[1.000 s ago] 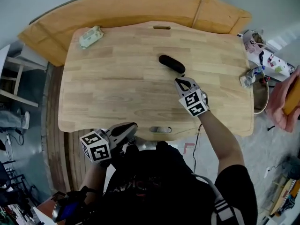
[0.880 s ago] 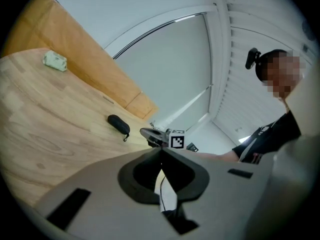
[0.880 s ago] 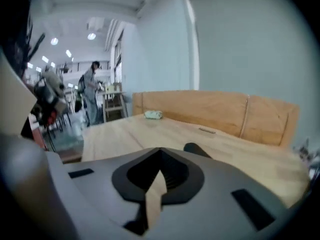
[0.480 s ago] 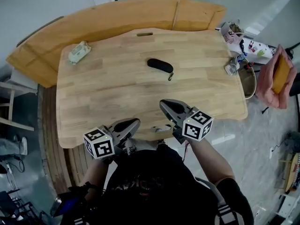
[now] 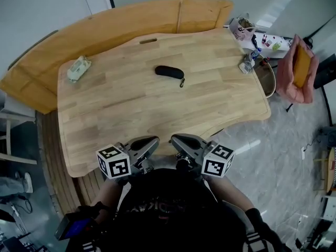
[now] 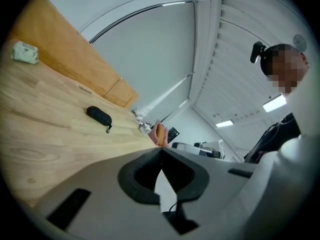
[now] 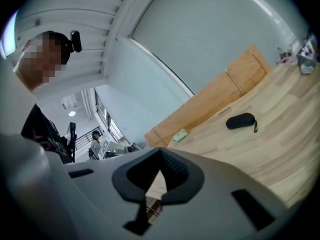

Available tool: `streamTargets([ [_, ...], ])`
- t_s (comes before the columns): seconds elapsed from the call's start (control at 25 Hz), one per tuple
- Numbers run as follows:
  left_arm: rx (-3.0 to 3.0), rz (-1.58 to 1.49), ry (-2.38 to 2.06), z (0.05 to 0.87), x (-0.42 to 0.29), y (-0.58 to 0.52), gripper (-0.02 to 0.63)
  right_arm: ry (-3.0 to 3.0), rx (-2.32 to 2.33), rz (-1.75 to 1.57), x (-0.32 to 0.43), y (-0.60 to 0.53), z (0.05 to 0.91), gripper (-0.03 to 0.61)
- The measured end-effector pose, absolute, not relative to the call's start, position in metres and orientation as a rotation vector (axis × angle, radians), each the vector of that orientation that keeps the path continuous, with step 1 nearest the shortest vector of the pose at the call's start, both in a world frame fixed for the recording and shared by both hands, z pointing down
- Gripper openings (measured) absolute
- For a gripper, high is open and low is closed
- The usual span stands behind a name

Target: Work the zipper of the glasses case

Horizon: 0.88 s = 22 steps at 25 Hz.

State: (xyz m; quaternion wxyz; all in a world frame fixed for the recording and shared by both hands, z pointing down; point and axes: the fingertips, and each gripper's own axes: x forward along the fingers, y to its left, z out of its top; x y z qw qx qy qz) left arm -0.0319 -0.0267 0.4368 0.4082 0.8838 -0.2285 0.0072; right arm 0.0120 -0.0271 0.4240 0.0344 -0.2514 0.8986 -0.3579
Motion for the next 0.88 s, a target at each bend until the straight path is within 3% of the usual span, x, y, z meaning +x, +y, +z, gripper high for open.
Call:
streamTargets([
  [0.88, 2.333, 0.245, -0.475, 0.437, -0.042, -0.003, 0.012, 2.734, -0.914, -1.061, -0.019, 0.001, 0.426, 0.014],
])
